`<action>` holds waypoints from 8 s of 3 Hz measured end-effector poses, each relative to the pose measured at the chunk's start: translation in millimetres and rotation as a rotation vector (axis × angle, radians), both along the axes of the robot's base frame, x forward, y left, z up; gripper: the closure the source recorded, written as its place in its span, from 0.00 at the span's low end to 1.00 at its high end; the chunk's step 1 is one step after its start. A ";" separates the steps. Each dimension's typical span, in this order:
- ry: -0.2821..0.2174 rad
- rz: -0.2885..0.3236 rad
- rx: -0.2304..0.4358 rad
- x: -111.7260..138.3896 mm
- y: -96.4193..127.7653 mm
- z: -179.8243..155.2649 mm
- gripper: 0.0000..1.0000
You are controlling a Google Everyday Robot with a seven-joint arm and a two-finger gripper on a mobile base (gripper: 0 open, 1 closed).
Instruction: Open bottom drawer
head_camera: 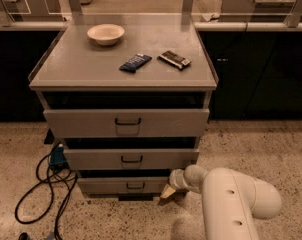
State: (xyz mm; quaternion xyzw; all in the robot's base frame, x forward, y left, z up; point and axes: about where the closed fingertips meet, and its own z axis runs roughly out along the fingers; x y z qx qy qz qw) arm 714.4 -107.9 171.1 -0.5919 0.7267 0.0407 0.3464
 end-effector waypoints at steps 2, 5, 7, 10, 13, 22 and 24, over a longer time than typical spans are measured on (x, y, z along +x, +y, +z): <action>0.004 0.003 0.012 1.4 1.7 3.0 0.00; 0.090 -0.036 0.086 -85.5 -24.1 -14.6 0.00; 0.090 -0.036 0.086 -85.6 -24.0 -14.7 0.19; 0.090 -0.036 0.086 -85.6 -23.9 -14.5 0.89; 0.090 -0.036 0.086 -85.7 -25.2 7.8 1.00; 0.030 -0.154 0.109 -200.3 -24.6 9.1 1.00; 0.016 -0.182 0.119 -227.1 -24.5 8.3 1.00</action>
Offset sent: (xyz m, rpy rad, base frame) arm 0.0112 -0.0006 0.0117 0.0320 0.0084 0.0026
